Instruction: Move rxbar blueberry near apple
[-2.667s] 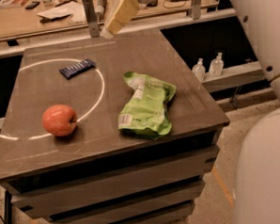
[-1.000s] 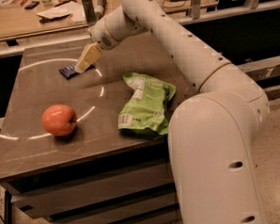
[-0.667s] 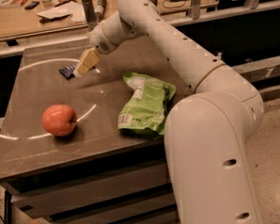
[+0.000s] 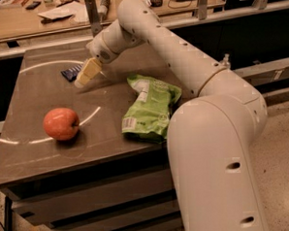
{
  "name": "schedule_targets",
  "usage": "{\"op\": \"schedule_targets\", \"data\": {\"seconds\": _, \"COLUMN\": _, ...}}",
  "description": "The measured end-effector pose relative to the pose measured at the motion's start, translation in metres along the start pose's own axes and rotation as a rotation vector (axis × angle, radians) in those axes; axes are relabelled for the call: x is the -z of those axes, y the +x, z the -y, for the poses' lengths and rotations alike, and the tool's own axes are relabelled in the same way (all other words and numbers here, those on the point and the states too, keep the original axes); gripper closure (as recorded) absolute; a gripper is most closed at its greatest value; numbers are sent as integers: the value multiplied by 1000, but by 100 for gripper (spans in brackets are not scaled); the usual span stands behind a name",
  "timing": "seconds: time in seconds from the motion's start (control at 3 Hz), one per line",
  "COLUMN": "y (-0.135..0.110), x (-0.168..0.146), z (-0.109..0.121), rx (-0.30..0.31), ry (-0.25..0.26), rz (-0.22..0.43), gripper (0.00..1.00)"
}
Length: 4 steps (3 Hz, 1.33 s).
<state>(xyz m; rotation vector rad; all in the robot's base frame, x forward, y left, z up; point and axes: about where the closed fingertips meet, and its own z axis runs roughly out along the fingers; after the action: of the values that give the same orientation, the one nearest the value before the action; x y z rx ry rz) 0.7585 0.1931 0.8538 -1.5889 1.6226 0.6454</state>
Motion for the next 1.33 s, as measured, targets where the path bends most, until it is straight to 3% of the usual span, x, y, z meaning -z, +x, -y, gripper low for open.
{"op": "schedule_targets", "data": {"seconds": 0.67, "y": 9, "x": -7, "z": -11, "rx": -21, "ry": -19, "rz": -6, "gripper": 41}}
{"op": "schedule_targets", "data": {"seconds": 1.33, "y": 16, "x": -7, "z": -13, "rx": -32, "ry": -7, "rz": -52, "gripper": 88}}
